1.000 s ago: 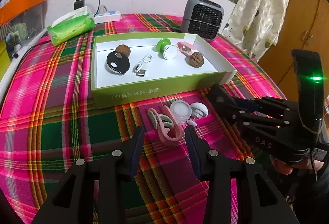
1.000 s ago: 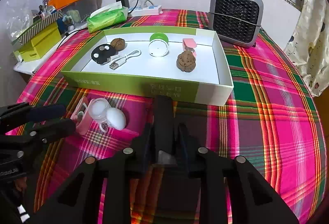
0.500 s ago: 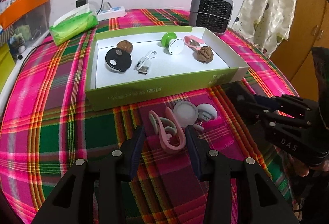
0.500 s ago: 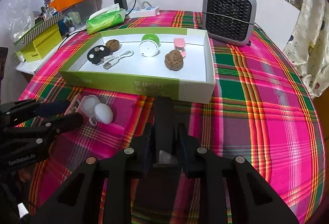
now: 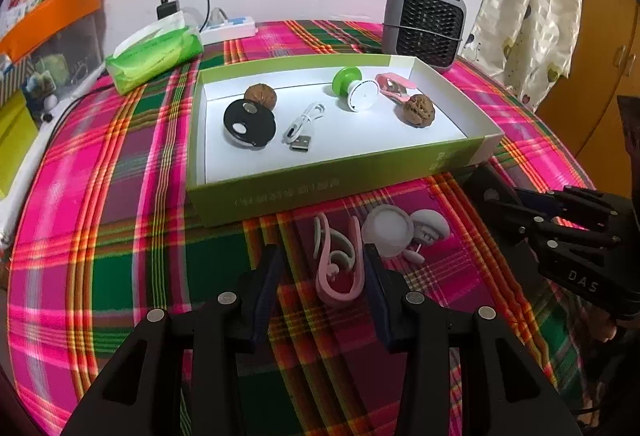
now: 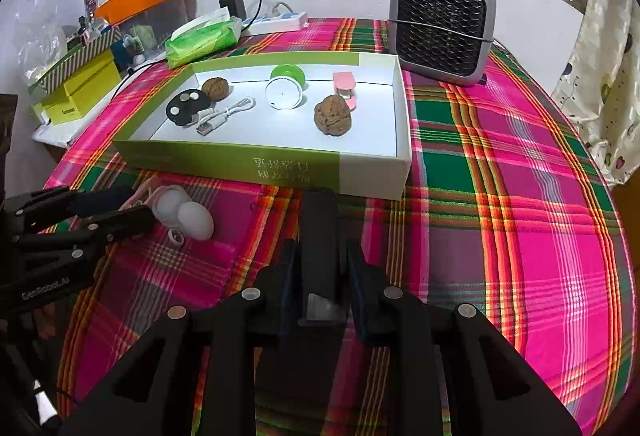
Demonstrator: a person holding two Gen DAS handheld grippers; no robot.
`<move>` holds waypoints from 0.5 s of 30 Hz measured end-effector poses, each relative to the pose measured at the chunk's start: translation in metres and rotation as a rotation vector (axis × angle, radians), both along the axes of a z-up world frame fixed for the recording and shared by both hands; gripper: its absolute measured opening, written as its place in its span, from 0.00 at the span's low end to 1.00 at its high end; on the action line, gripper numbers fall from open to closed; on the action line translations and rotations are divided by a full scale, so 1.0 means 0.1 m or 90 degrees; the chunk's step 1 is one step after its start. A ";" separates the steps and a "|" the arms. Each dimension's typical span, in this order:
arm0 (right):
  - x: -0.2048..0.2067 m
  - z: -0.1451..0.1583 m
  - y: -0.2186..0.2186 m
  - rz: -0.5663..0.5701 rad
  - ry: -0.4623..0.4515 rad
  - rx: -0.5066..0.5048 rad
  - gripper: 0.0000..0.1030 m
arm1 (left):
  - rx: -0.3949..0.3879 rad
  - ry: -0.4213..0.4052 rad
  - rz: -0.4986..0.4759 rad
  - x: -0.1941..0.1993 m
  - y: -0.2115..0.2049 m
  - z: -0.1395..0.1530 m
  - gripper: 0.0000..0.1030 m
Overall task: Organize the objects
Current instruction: 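Close the right gripper on the black cylindrical item and lift it, then grasp the pink ear hook with the left gripper while the right gripper holds the black item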
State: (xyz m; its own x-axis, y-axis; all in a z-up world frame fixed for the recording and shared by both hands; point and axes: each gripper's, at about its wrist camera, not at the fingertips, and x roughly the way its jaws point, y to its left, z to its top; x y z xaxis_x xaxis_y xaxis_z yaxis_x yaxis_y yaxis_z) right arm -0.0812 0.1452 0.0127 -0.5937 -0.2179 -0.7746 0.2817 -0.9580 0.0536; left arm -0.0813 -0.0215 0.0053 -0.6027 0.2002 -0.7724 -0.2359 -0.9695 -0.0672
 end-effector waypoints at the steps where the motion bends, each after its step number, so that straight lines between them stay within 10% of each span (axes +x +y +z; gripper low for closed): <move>1: 0.00 0.00 0.00 0.000 0.000 0.001 0.25 | -0.006 0.003 -0.003 -0.01 0.01 0.00 0.38; 15: 0.00 0.00 0.00 0.000 0.001 0.004 0.25 | 0.006 0.007 -0.006 -0.04 -0.01 0.00 0.36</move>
